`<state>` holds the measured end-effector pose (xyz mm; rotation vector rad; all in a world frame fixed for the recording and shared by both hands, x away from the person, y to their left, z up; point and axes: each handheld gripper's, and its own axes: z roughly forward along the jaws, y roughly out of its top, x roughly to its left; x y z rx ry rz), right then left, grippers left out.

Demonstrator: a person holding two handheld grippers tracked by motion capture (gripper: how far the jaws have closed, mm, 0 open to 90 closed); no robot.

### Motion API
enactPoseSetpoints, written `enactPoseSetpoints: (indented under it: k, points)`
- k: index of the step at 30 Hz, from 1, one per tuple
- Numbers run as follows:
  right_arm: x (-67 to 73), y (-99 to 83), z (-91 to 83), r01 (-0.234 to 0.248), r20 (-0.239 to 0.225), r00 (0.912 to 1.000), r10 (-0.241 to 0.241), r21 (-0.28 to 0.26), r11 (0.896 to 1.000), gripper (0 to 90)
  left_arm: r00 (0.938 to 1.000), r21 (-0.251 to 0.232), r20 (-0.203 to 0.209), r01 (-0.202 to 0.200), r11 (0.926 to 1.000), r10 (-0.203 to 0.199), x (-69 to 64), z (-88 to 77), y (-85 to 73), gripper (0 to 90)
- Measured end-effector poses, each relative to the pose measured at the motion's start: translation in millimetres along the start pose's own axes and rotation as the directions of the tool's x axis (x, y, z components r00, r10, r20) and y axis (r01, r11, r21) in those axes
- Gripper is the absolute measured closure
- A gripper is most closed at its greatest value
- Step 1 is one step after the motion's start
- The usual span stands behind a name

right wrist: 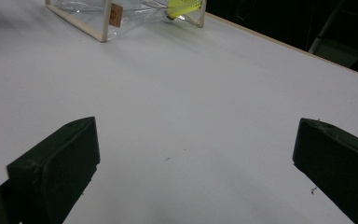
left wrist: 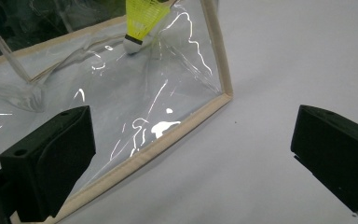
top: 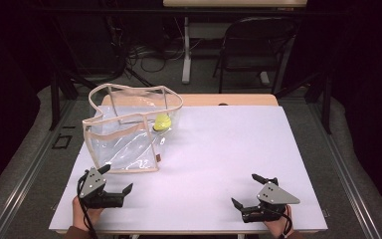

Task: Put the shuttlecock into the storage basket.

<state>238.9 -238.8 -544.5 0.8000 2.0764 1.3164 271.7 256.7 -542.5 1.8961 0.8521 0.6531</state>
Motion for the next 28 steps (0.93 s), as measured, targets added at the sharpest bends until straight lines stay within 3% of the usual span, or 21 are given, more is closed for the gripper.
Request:
enactPoseSetpoints:
  k: [6, 14, 28]
  points:
    - [0.0, 0.0, 0.0, 0.000, -0.001, 1.0000, 0.000, 0.000, 1.000, 0.1, 0.9998, -0.001, 0.003, -0.021, 0.9998, 0.021, -5.7, 1.4, -5.2, 0.0]
    - [-0.4, 0.1, -0.2, 0.002, 0.000, 1.0000, -0.002, -0.001, 1.000, 0.1, 0.9995, 0.011, 0.022, -0.022, 0.9997, 0.021, -11.1, 4.7, -10.1, 0.0]
    - [-0.6, 0.1, -0.4, 0.010, 0.000, 0.9999, -0.010, 0.001, 1.000, 0.0, 0.9985, 0.021, 0.046, -0.028, 0.9994, 0.027, -11.7, 8.0, -9.4, 0.0]
